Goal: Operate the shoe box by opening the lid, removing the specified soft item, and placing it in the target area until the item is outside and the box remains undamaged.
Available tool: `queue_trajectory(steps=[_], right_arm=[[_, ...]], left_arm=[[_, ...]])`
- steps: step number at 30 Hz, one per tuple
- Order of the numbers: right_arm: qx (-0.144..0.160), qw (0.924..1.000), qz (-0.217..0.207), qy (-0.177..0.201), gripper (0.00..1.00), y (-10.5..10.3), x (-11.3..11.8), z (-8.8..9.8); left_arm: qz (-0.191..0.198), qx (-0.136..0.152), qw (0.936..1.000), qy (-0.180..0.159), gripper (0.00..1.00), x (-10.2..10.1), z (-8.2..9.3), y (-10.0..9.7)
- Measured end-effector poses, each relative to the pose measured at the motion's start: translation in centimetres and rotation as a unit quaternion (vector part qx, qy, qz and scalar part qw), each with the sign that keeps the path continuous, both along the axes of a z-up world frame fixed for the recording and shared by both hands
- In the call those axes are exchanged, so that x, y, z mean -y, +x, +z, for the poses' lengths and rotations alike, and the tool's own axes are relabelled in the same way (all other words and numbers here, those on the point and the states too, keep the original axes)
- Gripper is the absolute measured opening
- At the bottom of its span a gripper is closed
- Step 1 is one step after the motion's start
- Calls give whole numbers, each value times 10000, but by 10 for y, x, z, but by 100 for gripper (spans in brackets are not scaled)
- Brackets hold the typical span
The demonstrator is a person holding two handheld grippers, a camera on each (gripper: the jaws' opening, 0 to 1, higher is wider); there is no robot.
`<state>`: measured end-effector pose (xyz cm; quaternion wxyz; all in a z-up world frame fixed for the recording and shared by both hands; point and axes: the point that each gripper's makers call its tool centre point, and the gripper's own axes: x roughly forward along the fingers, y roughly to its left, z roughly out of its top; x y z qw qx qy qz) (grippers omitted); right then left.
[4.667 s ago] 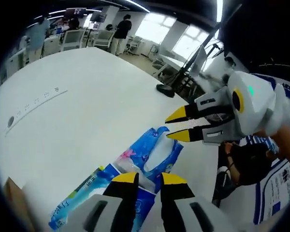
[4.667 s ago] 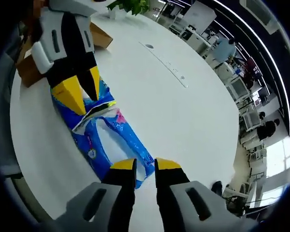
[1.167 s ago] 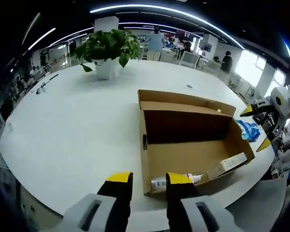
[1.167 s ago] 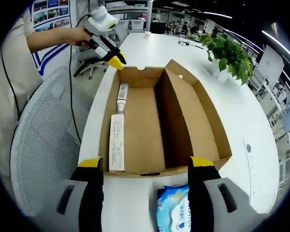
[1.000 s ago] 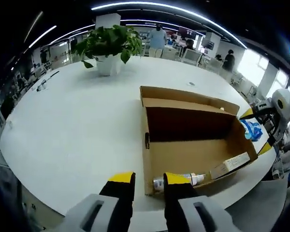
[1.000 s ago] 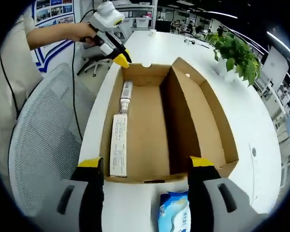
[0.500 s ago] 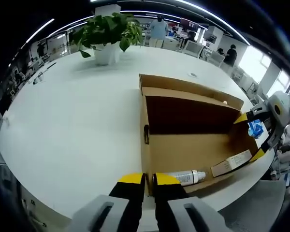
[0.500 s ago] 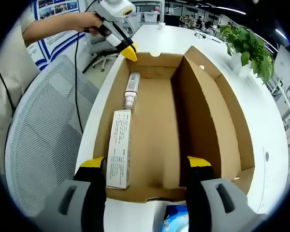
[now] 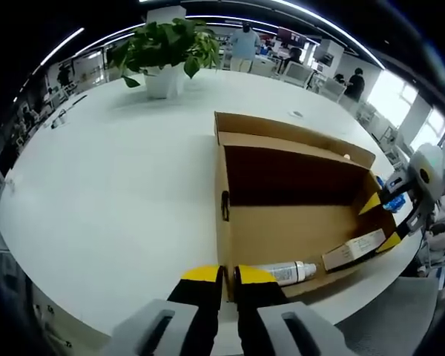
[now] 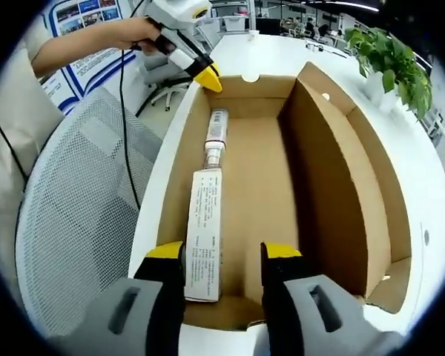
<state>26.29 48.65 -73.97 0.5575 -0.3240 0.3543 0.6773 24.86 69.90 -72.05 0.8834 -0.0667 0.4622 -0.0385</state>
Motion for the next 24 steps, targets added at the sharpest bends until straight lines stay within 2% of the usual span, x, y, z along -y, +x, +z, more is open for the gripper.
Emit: queue_trajectory(steps=[11, 13, 24], right_arm=[[-321, 9991, -240, -124, 17, -11, 0, -2], [-190, 9995, -205, -138, 16, -11, -1, -3], [-91, 9991, -373, -200, 15, -8, -1, -2]], left_arm=[[26, 13, 10000, -51, 6, 0, 0, 0], [26, 14, 10000, -48, 6, 0, 0, 0], [-1, 13, 10000, -25, 6, 0, 0, 0]])
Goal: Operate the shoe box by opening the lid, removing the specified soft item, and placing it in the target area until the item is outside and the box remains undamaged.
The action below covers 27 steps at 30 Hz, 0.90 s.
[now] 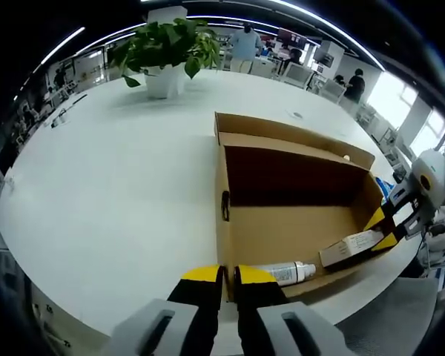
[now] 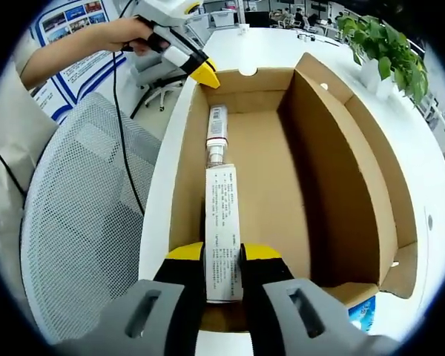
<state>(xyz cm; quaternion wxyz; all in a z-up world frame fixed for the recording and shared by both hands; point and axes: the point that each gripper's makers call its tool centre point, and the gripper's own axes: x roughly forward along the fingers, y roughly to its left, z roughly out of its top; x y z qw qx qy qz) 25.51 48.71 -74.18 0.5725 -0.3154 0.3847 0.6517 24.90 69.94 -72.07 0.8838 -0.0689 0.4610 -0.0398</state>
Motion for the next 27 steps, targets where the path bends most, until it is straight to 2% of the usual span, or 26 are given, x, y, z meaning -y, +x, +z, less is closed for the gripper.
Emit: queue_trajectory(steps=[12, 19, 27], right_arm=[[69, 9998, -116, 143, 15, 3, -1, 11], [88, 9992, -222, 306, 15, 8, 1, 28], [255, 9980, -350, 471, 15, 16, 7, 52]], left_arm=[[-8, -1, 10000, -20, 6, 1, 1, -1], [-16, -26, 10000, -29, 6, 1, 0, 1], [-54, -57, 10000, -7, 6, 1, 0, 1]])
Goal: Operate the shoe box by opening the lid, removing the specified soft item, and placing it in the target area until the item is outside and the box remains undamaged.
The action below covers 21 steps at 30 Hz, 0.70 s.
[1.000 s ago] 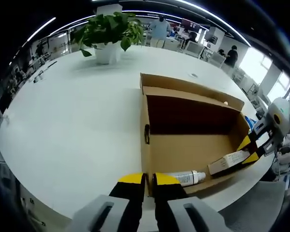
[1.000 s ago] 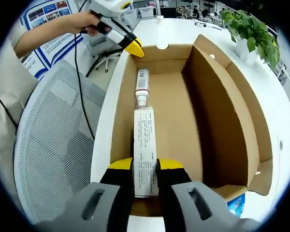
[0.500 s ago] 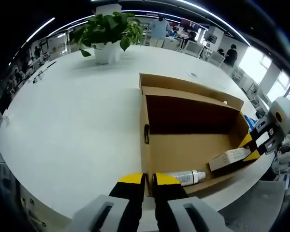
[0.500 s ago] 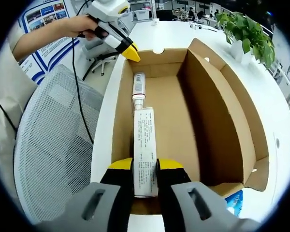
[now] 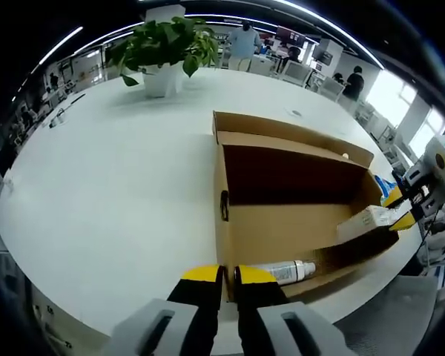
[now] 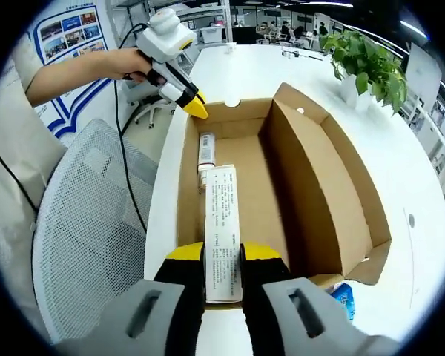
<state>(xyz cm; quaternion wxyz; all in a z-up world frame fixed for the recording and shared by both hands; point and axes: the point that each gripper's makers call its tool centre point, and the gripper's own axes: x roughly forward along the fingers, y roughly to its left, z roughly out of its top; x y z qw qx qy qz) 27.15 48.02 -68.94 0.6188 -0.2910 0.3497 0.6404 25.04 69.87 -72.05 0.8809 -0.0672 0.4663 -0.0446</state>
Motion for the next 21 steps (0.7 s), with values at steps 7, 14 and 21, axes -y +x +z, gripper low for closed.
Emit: queue_trajectory(steps=[7, 14, 21], right_arm=[[153, 9998, -47, 99, 15, 5, 5, 21], [278, 9994, -22, 185, 15, 9, 10, 40], [425, 9988, 18, 224, 15, 12, 17, 56]], left_arm=[[-12, -19, 10000, 10, 6, 0, 0, 0], [-35, -40, 10000, 19, 6, -1, 0, 0], [-47, -52, 10000, 12, 7, -1, -1, 0]])
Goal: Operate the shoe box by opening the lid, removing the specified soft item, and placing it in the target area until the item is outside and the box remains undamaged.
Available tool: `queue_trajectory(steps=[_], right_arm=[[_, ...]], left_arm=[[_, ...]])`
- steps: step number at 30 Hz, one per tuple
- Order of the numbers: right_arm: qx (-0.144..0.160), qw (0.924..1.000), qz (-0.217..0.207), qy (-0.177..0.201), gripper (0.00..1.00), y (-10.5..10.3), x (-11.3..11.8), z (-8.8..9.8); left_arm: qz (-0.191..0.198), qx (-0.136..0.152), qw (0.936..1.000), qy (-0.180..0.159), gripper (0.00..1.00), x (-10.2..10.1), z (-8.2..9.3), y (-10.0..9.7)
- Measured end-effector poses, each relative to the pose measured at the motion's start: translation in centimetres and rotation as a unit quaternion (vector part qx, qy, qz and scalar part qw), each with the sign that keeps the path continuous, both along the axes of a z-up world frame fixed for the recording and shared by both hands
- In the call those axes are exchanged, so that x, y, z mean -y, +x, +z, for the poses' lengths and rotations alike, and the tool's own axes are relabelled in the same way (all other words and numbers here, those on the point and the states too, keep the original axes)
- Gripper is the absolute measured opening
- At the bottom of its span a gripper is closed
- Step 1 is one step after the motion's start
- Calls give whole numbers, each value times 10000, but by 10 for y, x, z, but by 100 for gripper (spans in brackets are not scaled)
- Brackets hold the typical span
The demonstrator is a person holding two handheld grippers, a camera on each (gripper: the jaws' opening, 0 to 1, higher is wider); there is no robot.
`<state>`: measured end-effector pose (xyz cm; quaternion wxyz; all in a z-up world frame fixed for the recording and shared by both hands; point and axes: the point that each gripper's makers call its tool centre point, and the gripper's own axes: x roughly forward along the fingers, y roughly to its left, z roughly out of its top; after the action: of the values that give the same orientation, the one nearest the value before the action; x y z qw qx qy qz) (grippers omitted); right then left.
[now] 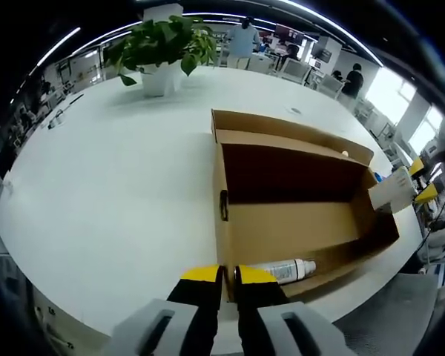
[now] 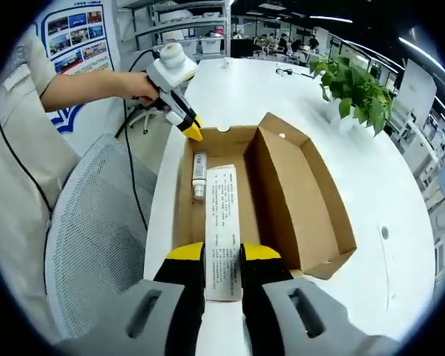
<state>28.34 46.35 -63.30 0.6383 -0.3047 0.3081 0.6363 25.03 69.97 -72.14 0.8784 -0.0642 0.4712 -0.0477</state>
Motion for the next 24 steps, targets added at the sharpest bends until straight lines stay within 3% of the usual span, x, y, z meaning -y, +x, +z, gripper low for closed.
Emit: queue_trajectory(steps=[14, 24], right_arm=[[-23, 9998, -20, 178, 15, 7, 23, 28], [163, 9999, -36, 42, 15, 19, 50, 41]], left_arm=[[-39, -38, 10000, -32, 7, 1, -1, 0], [-56, -62, 10000, -20, 7, 3, 0, -2]])
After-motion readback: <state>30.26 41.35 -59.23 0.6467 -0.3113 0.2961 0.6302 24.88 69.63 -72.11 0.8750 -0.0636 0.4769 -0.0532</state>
